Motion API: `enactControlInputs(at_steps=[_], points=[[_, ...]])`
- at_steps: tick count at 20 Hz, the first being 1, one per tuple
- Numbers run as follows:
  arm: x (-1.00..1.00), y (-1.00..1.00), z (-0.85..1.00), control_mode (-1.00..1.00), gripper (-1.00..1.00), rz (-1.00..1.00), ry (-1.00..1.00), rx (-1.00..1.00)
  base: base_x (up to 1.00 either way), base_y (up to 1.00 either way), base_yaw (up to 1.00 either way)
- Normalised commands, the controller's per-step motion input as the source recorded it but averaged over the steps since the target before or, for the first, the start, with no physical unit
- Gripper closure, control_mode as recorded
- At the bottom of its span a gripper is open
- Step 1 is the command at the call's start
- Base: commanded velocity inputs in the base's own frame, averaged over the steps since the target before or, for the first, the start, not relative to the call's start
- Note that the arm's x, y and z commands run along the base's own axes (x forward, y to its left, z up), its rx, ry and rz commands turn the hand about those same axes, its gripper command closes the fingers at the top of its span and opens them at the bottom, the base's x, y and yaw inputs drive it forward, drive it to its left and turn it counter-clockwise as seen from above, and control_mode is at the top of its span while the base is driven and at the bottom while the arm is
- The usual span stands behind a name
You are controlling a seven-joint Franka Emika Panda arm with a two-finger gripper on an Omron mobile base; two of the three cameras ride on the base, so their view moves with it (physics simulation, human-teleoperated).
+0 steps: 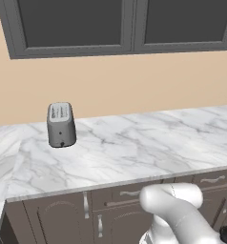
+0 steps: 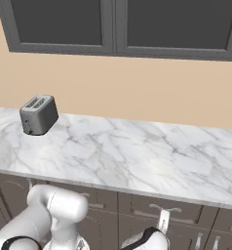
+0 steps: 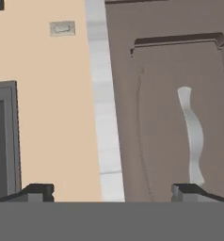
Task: Take the pizza cutter from the drawer on the right and place it on the dining counter for cutting.
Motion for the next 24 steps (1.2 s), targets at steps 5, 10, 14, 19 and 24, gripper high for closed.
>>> enactControlInputs(at_steps=[5, 10, 14, 19, 24], points=[[0.08, 0.00, -0.20, -1.00, -1.00, 0.00, -0.19, 0.00, 0.00, 0.00, 0.00], [0.20, 0.00, -0.14, -1.00, -1.00, 0.00, -0.13, 0.00, 0.00, 0.00, 0.00], [0.12, 0.00, 0.00, -1.00, -1.00, 0.00, -0.01, 0.00, 0.00, 0.00, 0.00], [0.01, 0.00, 0.00, -1.00, -1.00, 0.00, 0.06, 0.00, 0.00, 0.00, 0.00], [0.12, 0.01, -0.01, -1.00, -1.00, 0.00, 0.10, -0.01, 0.00, 0.00, 0.00]])
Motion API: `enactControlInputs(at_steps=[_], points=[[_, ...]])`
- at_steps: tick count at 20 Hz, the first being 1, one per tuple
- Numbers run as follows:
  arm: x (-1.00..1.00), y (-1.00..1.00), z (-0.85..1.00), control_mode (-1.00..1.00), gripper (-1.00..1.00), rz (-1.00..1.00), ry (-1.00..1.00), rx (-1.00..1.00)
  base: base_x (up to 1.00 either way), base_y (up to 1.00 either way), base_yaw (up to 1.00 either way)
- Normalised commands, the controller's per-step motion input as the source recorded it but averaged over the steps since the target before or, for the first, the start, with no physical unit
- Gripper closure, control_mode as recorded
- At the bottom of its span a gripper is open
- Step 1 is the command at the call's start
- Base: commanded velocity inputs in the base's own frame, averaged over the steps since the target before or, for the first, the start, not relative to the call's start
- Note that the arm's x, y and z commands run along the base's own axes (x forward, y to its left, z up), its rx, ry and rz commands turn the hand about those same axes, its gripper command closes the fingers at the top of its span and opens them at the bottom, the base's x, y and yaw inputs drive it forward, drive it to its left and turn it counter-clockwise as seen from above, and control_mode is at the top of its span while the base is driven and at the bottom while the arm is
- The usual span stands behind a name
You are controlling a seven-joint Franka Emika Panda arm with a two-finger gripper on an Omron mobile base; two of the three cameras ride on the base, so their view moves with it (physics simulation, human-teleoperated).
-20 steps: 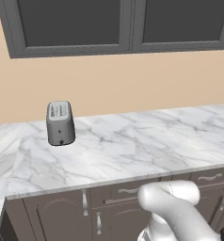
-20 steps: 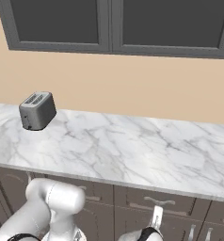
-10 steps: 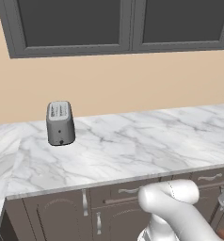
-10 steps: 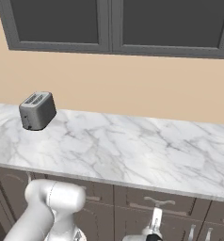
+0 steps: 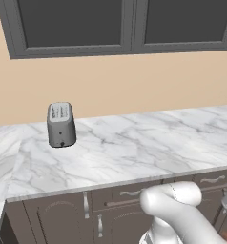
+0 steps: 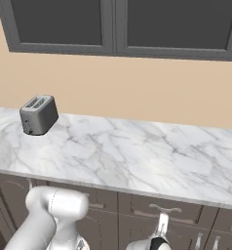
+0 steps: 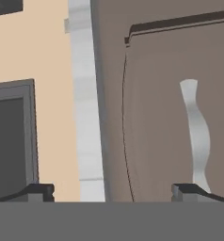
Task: Take the pizza cutter from the drawer on the right and place it on the dining counter for cutting.
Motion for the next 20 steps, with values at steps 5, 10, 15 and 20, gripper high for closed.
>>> enactControlInputs(at_steps=[5, 10, 15, 20], points=[[0.28, 0.09, -0.11, -1.00, -1.00, 0.00, 0.07, -0.02, 0.00, 0.00, 0.00], [0.13, 0.09, -0.43, -1.00, -1.00, 0.00, 0.00, -0.02, 0.00, 0.00, 0.00], [0.11, 0.00, -0.42, -1.00, -1.00, 0.00, 0.00, 0.00, 0.00, 0.00, 0.00], [0.16, -0.08, -0.20, -1.00, -1.00, 0.00, 0.00, 0.00, 0.00, 0.00, 0.00]])
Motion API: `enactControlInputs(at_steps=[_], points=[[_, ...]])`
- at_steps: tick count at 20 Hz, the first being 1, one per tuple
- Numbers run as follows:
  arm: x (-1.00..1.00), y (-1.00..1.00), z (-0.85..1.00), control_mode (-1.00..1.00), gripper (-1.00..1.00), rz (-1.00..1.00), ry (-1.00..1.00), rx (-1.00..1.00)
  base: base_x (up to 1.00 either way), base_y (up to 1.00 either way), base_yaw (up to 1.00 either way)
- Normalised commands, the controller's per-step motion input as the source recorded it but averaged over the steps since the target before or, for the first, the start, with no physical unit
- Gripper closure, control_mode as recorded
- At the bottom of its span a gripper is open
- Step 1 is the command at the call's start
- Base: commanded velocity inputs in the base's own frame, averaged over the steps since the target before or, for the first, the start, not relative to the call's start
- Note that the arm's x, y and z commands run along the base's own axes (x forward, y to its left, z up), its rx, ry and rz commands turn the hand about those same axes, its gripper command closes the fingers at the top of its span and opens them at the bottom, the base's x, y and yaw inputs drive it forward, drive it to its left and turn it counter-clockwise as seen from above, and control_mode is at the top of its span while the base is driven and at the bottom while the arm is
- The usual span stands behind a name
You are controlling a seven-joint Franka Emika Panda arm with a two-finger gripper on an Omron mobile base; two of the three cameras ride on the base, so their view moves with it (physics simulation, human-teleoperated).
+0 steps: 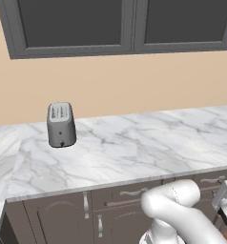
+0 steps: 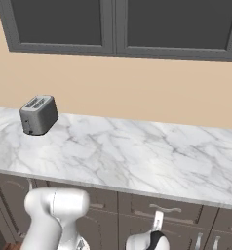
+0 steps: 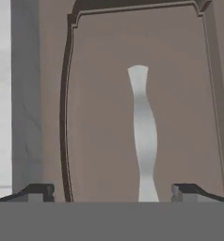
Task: Take the pizza cutter from the drawer on the right and place it on the dining counter for cutting.
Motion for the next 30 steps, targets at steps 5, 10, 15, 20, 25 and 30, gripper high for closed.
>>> enactControlInputs(at_steps=[5, 10, 15, 20, 25, 30], points=[[0.17, -0.17, -0.13, -1.00, -1.00, 0.00, 0.00, 0.00, 0.00, 0.00, 0.00], [0.18, -0.25, -0.14, -1.00, -1.00, 0.00, 0.00, 0.00, 0.00, 0.00, 0.00], [0.16, -0.10, -0.26, -1.00, -1.00, 0.00, 0.00, 0.00, 0.00, 0.00, 0.00], [0.22, -0.02, -0.29, -1.00, -1.00, 0.00, 0.00, 0.00, 0.00, 0.00, 0.00], [0.28, -0.09, -0.08, -1.00, -1.00, 0.00, 0.00, 0.00, 0.00, 0.00, 0.00], [0.18, -0.22, 0.00, -1.00, -1.00, 0.00, 0.00, 0.01, 0.00, 0.00, 0.00]])
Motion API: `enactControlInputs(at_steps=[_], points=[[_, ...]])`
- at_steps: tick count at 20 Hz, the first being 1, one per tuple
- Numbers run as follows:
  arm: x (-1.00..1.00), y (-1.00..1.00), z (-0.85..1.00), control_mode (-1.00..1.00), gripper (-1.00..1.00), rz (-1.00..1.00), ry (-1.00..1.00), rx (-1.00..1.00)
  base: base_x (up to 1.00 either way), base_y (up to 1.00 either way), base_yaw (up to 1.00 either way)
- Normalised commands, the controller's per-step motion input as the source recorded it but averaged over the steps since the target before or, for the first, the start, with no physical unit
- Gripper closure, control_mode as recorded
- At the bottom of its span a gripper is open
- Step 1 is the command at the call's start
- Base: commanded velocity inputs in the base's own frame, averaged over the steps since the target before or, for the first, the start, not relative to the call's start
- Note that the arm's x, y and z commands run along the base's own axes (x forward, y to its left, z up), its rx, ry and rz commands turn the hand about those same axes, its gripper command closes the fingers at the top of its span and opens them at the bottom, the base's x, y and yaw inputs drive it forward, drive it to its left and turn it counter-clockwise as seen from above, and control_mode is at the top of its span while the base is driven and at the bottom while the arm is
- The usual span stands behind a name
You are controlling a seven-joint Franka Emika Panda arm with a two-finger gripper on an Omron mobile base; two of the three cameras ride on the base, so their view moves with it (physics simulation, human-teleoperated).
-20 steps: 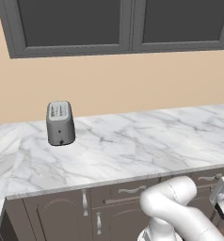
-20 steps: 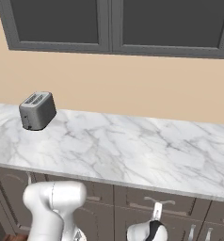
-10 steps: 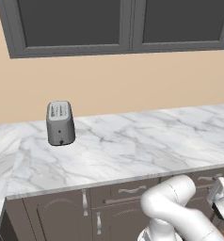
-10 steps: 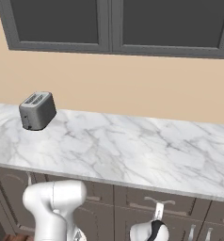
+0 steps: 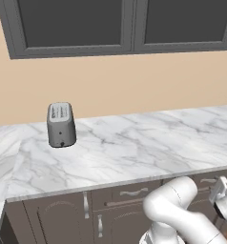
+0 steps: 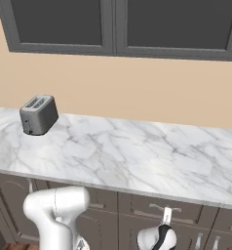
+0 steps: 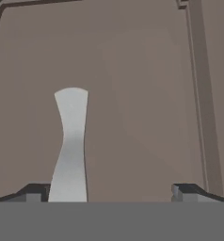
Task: Take the pizza cutter from the drawer on the right and place it on the dining counter for cutting.
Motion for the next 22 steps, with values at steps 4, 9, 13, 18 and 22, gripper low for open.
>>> enactControlInputs(at_steps=[4, 9, 13, 18, 22], points=[[0.15, -0.19, 0.00, -1.00, -1.00, 0.00, 0.00, 0.00, 0.00, 0.00, 0.00], [0.16, -0.03, -0.02, -1.00, -1.00, 0.00, 0.00, 0.00, 0.00, 0.00, 0.00], [0.17, 0.00, -0.03, -1.00, 1.00, 0.00, 0.00, 0.00, 0.00, 0.00, 0.00], [0.00, 0.00, 0.00, -1.00, 1.00, 0.00, 0.00, 0.00, 0.00, 0.00, 0.00], [0.00, 0.00, 0.00, -1.00, 1.00, 0.00, 0.00, 0.00, 0.00, 0.00, 0.00]])
